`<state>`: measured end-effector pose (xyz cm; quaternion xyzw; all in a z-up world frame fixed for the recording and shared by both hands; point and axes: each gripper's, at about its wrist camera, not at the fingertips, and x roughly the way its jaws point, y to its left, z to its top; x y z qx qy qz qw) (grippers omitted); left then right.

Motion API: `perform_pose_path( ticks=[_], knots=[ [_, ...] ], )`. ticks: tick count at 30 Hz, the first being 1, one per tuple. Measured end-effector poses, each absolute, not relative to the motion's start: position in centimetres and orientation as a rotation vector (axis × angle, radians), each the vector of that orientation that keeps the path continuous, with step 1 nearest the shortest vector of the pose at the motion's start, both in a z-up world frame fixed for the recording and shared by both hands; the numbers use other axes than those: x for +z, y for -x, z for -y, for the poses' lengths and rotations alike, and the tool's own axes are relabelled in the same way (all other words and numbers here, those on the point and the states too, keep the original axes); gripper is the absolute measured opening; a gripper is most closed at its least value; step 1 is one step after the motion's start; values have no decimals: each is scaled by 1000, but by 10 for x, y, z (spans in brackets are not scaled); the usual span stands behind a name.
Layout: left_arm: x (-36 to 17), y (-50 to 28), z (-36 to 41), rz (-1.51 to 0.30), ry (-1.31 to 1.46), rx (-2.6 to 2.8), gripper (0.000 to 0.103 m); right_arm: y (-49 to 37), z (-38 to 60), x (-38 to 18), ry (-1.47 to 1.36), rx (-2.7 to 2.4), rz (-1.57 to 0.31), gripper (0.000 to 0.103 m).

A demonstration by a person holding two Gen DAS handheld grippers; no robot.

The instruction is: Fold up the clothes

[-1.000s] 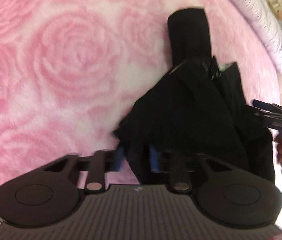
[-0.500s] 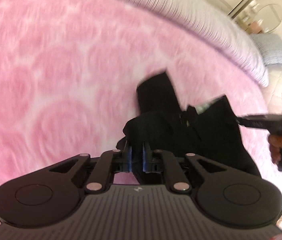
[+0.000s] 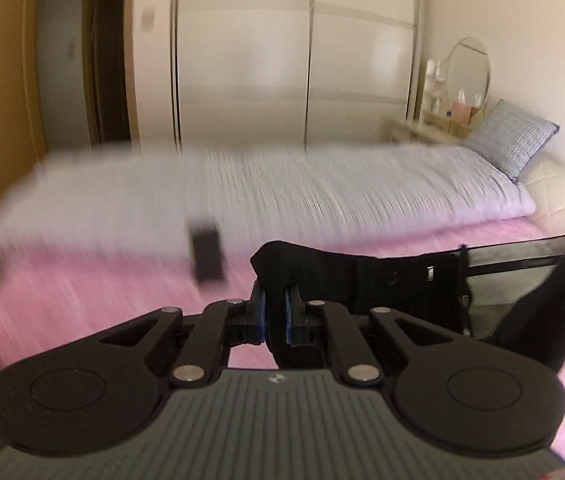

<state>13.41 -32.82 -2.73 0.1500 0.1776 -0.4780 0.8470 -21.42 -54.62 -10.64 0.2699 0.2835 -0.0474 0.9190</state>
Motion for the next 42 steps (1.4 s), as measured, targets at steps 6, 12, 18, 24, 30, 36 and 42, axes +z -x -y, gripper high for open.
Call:
perform_pose_path(
  ticks=[6, 12, 18, 24, 30, 36, 42],
  knots=[
    [114, -124, 314, -9, -426, -979, 7, 198, 500, -27, -636, -6, -324, 3],
    [206, -82, 348, 255, -462, -1016, 7, 216, 481, 41, -630, 58, -112, 3],
    [189, -5, 472, 302, -484, -1306, 7, 296, 523, 47, -651, -161, -25, 3],
    [73, 123, 651, 99, -547, -1690, 7, 412, 595, -19, -772, -540, -95, 3],
    [-97, 267, 819, -203, -753, -1876, 7, 518, 704, -139, -988, -859, -213, 4],
    [-217, 380, 910, -298, -904, -1971, 6, 601, 805, -251, -1166, -1002, -321, 3],
    [-289, 445, 969, -363, -989, -1993, 7, 657, 856, -308, -1170, -1049, -384, 3]
  ],
)
